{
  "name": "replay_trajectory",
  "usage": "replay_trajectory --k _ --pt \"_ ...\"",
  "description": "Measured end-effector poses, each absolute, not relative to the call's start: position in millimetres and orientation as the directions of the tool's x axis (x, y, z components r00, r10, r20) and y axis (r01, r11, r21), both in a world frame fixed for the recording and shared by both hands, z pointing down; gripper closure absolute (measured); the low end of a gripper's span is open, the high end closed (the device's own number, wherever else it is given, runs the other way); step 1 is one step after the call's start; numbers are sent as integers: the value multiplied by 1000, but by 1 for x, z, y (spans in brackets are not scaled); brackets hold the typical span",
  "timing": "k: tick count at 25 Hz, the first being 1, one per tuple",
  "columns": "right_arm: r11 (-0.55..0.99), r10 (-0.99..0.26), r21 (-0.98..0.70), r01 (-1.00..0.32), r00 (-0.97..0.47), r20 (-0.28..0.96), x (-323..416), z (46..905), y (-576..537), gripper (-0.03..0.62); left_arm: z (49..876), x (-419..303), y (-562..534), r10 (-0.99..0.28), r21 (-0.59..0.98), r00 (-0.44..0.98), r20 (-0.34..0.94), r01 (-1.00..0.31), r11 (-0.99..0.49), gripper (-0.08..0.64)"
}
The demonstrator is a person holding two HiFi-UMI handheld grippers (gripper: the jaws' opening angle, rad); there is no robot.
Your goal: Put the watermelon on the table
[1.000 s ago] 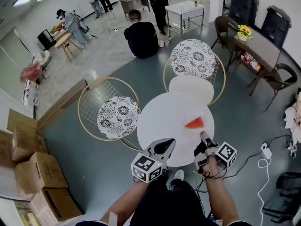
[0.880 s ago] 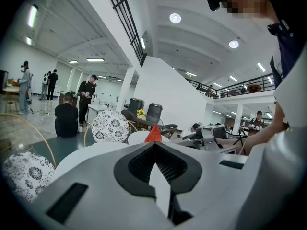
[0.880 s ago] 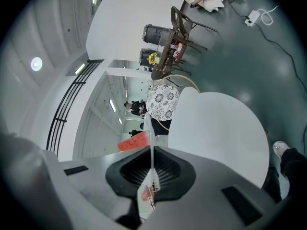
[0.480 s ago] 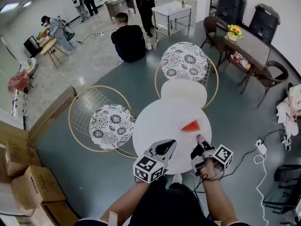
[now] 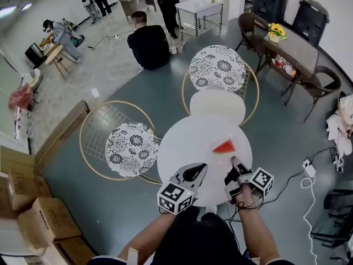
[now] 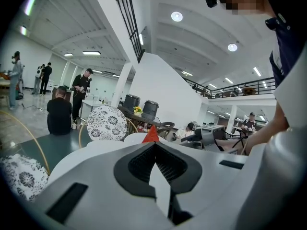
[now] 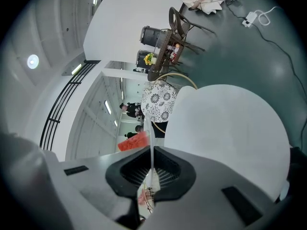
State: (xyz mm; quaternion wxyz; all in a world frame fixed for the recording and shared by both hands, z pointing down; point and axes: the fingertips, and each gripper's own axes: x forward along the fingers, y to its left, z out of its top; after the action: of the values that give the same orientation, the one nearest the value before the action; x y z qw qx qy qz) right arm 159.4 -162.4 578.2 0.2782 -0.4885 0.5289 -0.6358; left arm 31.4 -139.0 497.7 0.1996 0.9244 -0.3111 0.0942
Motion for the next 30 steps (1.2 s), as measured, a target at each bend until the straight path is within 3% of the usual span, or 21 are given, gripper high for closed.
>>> replay_trajectory --k 20,30 --pt "-388 -750 -886 -255 -471 464 129 678 -155 580 553 14 -139 -513 330 750 418 -651 -684 557" --pt "-397 -749 -881 -256 -464 472 135 700 -159 580 572 21 -135 -481 351 758 441 -639 -685 557"
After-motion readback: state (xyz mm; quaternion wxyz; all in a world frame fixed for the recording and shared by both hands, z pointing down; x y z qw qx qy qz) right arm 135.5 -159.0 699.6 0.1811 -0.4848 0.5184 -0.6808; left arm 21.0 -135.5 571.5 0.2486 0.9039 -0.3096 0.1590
